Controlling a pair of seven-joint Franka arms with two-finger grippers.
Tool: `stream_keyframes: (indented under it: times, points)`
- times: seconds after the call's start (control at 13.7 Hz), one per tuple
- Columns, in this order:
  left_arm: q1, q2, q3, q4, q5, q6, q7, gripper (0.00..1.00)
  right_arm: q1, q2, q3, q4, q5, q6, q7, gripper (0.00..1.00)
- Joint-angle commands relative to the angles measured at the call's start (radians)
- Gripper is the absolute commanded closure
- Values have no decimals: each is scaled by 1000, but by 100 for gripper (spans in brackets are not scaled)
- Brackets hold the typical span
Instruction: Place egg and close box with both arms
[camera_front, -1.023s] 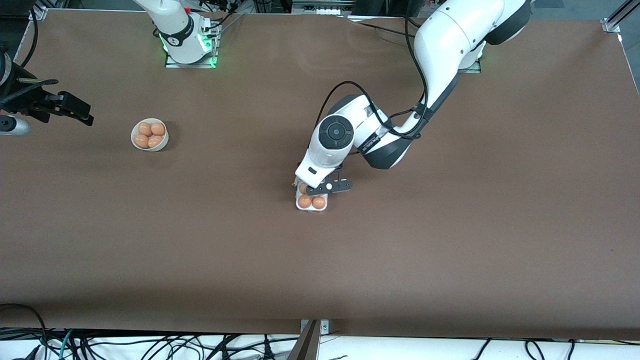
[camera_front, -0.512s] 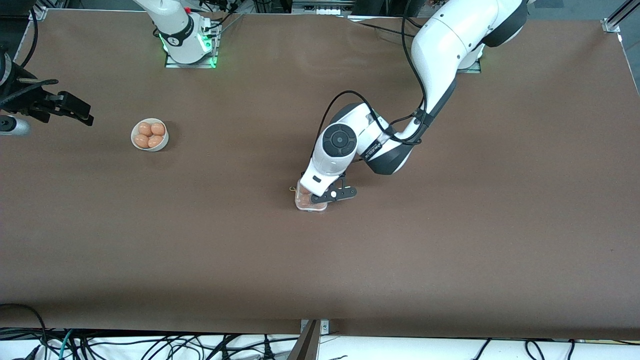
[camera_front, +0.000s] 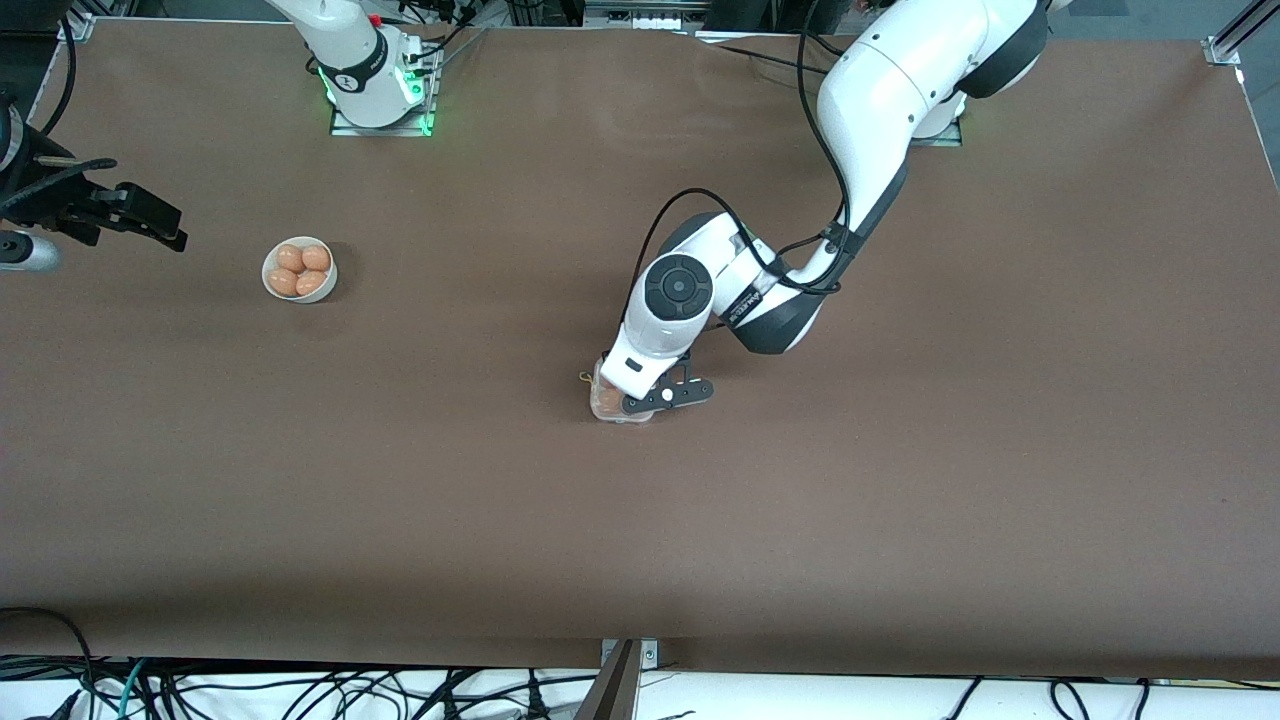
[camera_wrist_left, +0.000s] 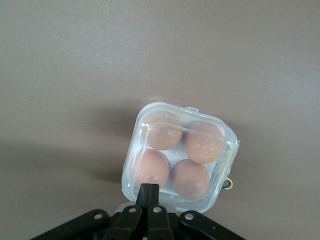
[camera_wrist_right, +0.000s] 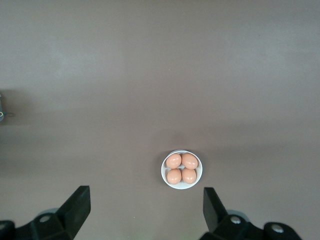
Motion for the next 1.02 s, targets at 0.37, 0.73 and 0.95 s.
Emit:
stream_keyframes:
  times: [0.37,0.73,0.95]
  points:
    - [11,-114,5,-29,-22,-124,34,0,-2,3,-2,14,14,-2,-8,0]
    - [60,-305,5,-197,-24,-202,125,0,0,3,-2,14,14,-2,-8,0]
    - [105,-435,5,-328,-24,-211,238,0,0,3,-2,14,14,-2,-8,0]
